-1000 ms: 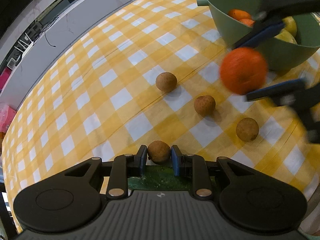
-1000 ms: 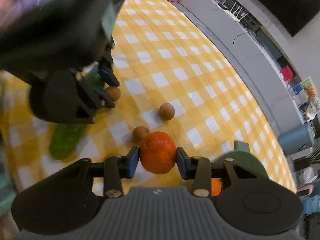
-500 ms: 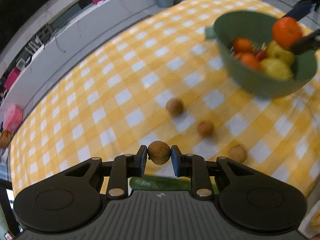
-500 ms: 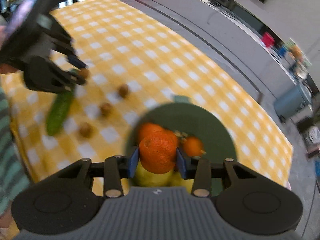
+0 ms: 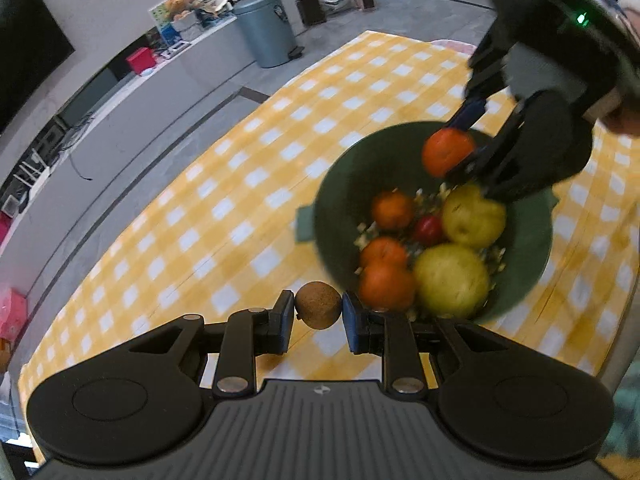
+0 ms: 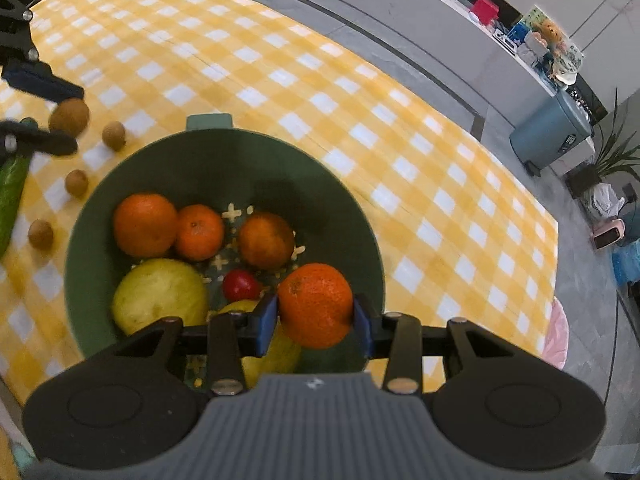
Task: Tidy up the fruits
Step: 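Open both tools to drop the mandarin and kiwi into the colander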
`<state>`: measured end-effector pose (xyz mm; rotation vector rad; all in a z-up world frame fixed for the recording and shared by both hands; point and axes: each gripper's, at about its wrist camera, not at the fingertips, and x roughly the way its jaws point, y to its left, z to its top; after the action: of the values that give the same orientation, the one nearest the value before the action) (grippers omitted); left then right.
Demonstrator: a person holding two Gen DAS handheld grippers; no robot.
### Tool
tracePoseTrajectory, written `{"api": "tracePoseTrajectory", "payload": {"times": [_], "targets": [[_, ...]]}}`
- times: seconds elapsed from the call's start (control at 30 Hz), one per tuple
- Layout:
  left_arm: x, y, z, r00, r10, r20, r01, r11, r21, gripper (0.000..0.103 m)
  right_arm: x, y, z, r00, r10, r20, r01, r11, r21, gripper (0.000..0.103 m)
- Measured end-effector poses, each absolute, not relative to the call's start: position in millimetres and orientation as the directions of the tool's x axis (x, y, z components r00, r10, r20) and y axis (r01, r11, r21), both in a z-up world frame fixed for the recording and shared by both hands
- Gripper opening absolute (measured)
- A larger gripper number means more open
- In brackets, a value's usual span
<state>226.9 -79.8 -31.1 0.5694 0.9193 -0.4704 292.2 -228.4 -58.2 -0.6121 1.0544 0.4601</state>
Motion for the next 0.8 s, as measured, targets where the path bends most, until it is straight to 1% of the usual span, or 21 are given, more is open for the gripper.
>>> {"api": "tracePoseTrajectory", "payload": {"times": [0.3,0.8], "targets": [[243.8,-109.1,-59.3,0.468,-0.136,-0.873,0.632,0.742,0.224,0.029,303.7,-215.7,-84.7,0.41,0.028,-0.912,-0.67,0.687,-0.28,0.038],[249.5,-117.5,-65.5,0.466,-0.159,-0.87,0.693,0.678,0.247,0.029,311.3,-207.3,-104.4,0.389,0.003,-0.921,-0.681,0.674,-0.286,0.039]]}}
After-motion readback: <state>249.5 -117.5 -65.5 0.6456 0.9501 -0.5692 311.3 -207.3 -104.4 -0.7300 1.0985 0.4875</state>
